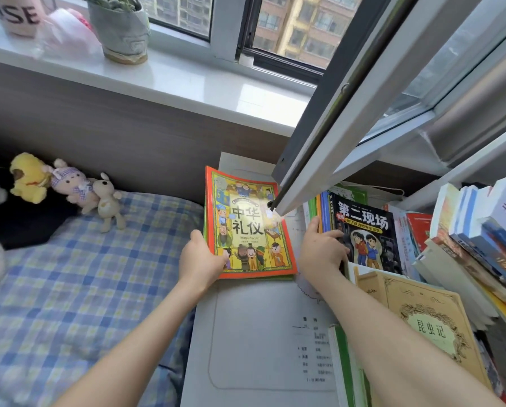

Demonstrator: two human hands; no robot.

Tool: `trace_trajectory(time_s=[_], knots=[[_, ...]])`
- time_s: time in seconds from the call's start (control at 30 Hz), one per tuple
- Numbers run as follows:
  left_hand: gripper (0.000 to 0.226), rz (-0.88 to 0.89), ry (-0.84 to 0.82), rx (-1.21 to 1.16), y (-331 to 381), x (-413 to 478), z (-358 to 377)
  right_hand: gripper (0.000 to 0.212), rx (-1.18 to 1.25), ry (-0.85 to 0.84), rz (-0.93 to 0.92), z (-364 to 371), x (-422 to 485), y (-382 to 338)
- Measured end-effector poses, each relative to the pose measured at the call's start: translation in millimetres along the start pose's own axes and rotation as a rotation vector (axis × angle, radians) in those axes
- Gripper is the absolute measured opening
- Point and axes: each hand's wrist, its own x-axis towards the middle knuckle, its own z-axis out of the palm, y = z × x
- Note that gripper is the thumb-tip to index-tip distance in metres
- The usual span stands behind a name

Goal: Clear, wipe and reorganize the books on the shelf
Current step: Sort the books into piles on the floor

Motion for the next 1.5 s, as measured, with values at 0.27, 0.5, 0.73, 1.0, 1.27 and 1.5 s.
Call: trace_trajectory(time_s=[0.27,0.5,0.73,1.0,1.27,1.5], knots=[[0.044,-0.097,-0.045,-0.212,-21,-16,-18,0.063,0.164,0.150,-0.180,-17,-51,-45],[0.051,-0.257,-0.142,-0.601,-19,-25,-41,0.051,0.191,0.310,-0.354,-21,-131,-92],[0.037,-0.408,-0.300,-0.812,-46,-54,-72,0.018,0.352,0.380,-0.604,2,-199,-75],[0.041,-0.371,-0.157,-0.492,-27,-49,-54,0.065,0.854,-0.107,-0.041,11,-93,-2],[0.041,-0.425,-0.125,-0.717,-32,-46,-52,0.078,1.011,-0.213,-0.037,29,-103,-27],[0.032,-0.472,-0.259,-0.693,-77,-110,-67,0.107,1.226,-0.445,-0.100,71,-172,-10]])
